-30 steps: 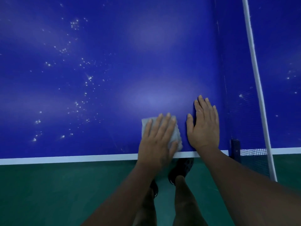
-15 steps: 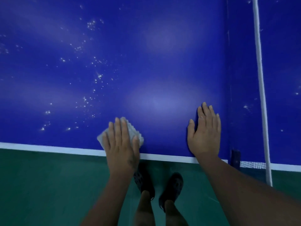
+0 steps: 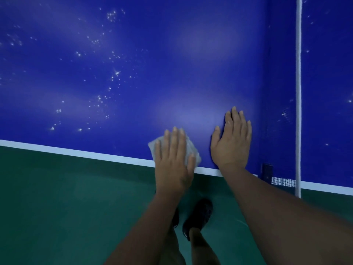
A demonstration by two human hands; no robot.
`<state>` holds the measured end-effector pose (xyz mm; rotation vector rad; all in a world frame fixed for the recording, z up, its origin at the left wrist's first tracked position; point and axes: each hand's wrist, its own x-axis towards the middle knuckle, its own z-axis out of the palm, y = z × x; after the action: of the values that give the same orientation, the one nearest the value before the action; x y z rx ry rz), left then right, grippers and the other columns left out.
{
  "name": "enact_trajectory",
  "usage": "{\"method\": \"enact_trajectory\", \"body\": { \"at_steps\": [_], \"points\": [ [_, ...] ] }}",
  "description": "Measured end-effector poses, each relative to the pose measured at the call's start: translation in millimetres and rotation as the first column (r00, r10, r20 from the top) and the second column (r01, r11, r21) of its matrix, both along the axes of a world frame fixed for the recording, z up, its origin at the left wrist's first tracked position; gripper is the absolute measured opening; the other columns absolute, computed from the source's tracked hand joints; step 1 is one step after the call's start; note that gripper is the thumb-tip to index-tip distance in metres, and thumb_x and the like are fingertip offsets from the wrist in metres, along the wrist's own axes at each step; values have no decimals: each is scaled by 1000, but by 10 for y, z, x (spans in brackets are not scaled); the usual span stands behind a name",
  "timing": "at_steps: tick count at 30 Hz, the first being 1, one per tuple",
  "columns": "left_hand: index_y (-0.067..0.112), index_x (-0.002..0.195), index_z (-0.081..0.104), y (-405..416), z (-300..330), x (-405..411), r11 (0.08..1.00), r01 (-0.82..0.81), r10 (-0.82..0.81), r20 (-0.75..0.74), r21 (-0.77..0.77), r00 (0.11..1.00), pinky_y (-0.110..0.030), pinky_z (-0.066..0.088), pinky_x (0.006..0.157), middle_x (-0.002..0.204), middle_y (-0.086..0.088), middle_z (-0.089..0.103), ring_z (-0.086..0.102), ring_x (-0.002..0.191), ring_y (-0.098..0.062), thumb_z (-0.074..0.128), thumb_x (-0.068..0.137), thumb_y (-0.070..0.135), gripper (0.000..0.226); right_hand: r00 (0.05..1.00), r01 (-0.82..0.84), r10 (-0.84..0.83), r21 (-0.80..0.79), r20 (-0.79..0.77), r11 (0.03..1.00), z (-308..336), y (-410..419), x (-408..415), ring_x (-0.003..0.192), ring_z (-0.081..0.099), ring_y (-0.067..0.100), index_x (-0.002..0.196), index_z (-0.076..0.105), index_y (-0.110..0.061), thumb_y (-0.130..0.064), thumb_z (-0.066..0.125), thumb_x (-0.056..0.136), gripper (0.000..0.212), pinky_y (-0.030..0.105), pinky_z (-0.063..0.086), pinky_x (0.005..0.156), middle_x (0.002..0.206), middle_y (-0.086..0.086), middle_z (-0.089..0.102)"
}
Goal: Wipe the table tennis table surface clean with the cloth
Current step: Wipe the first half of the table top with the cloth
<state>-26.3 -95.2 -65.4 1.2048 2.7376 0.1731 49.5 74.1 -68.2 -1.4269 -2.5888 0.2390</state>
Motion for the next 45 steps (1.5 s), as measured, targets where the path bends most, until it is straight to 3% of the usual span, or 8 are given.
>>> {"method": "enact_trajectory", "body": {
  "at_steps": [4,10,15,21,30,37,41,45],
  "points": [
    [14,170,16,-328,51,46,999,41,-41,28,7,999,-57,18,130,178,-6,11,5,165,-26,38,111,39,67,1000,-7,7,-19,13,1000,17,3,2,163,18,28,162,37,-4,-36,42,112,60,50,12,134,175,9,27],
    [13,170,9,132,-42,-770,963,-269,269,7,-28,963,-56,9,131,178,-9,8,2,165,-29,22,111,49,71,999,-5,6,-11,31,1000,13,2,-10,164,17,29,162,37,-3,-37,42,111,61,50,10,134,175,10,25],
    [13,170,8,696,-45,-423,998,-66,66,32,6,997,-56,6,132,179,-8,4,-3,165,-27,25,109,49,73,1000,-10,10,-4,16,1000,-18,16,-2,164,18,29,161,38,-3,-37,40,112,61,52,13,133,175,11,26],
    [14,170,18,273,10,-84,997,67,-68,28,34,997,-56,16,131,177,-6,14,6,165,-25,37,110,45,70,1000,-14,14,5,27,1000,-28,25,-4,163,20,31,161,39,-2,-37,40,111,61,53,14,133,174,12,27],
    [16,171,9,-43,-18,-900,971,-235,235,7,-37,972,-56,10,132,178,-6,10,0,165,-24,26,111,52,72,1000,-7,7,-1,27,1000,-30,29,12,164,19,30,161,39,-2,-38,38,111,62,53,14,133,175,11,27],
    [14,171,7,674,-28,-912,999,-32,32,33,6,999,-56,7,132,179,-6,3,-4,165,-26,24,110,54,75,1000,-9,9,1,-15,1000,-59,28,1,163,23,28,159,43,-3,-37,41,109,61,53,17,133,173,10,31],
    [12,170,12,583,-36,-818,984,164,-167,32,67,985,-57,12,131,178,-7,7,1,165,-27,33,112,50,72,1000,-8,8,-17,-3,1000,-44,21,0,163,22,26,159,44,-3,-37,41,109,61,52,17,133,173,9,31],
    [15,170,9,403,-3,-955,936,350,-351,50,37,935,-57,15,130,179,-4,4,-2,165,-24,26,114,45,66,1000,-13,13,-23,-4,1000,-36,22,0,163,22,26,159,43,-2,-35,43,109,60,54,21,132,173,9,31]
  ]
}}
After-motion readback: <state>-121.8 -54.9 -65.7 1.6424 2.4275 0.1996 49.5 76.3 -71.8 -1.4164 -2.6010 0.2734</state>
